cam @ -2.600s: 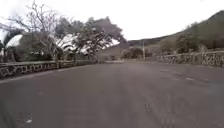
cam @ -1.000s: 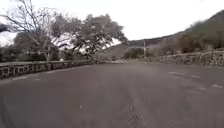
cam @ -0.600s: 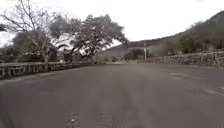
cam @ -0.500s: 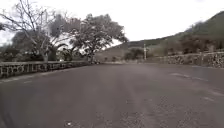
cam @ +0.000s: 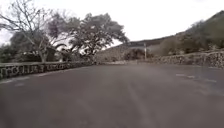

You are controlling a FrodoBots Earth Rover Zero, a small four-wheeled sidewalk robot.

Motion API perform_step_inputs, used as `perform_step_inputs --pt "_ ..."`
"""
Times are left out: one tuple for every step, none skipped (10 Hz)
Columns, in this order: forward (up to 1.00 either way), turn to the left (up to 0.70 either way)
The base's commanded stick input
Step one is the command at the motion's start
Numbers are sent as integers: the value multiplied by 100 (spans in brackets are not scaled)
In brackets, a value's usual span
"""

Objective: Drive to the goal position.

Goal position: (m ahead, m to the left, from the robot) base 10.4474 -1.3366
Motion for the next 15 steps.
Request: perform_step_inputs --pt "70 0" --pt "70 0" --pt "70 0" --pt "70 0" --pt "70 0" --pt "70 0" --pt "70 0" --pt "70 0" --pt "70 0" --pt "70 0" --pt "70 0" --pt "70 0" --pt "70 0" --pt "70 0" --pt "70 0"
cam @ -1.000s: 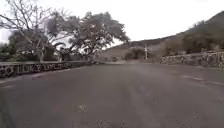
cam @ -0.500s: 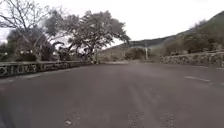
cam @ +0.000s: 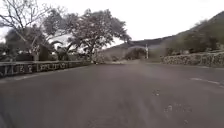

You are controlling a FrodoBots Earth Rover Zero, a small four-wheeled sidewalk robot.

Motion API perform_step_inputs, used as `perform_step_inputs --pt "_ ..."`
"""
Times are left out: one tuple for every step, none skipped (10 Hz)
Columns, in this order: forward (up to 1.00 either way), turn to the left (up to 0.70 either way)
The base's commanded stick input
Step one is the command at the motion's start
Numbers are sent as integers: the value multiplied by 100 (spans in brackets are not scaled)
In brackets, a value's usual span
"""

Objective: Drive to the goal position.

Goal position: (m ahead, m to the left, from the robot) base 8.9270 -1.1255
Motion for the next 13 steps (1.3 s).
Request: perform_step_inputs --pt "70 0" --pt "70 0" --pt "70 0" --pt "70 0" --pt "70 0" --pt "70 0" --pt "70 0" --pt "70 0" --pt "70 0" --pt "70 0" --pt "70 0" --pt "70 0" --pt "70 0"
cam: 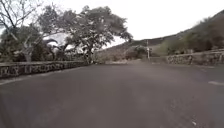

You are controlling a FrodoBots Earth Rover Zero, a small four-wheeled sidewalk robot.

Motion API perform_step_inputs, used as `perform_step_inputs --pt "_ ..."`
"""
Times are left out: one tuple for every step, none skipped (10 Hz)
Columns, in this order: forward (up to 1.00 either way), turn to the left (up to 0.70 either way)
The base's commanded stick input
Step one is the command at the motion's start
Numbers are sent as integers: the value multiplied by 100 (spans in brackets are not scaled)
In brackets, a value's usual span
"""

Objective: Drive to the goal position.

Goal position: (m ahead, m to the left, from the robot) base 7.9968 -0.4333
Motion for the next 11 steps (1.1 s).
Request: perform_step_inputs --pt "70 0" --pt "70 0" --pt "70 0" --pt "70 0" --pt "70 0" --pt "70 0" --pt "70 0" --pt "70 0" --pt "70 0" --pt "70 0" --pt "70 0"
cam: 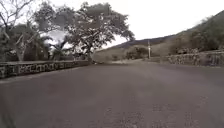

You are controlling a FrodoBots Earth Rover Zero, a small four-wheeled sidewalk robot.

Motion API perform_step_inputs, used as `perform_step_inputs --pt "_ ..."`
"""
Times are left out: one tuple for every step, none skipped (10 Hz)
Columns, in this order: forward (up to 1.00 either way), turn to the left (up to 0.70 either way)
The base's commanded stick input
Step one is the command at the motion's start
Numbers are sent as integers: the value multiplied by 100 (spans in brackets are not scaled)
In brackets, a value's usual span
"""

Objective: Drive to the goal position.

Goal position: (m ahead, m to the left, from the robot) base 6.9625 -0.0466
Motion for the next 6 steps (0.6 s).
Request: perform_step_inputs --pt "70 0" --pt "70 0" --pt "70 0" --pt "70 0" --pt "70 0" --pt "70 0"
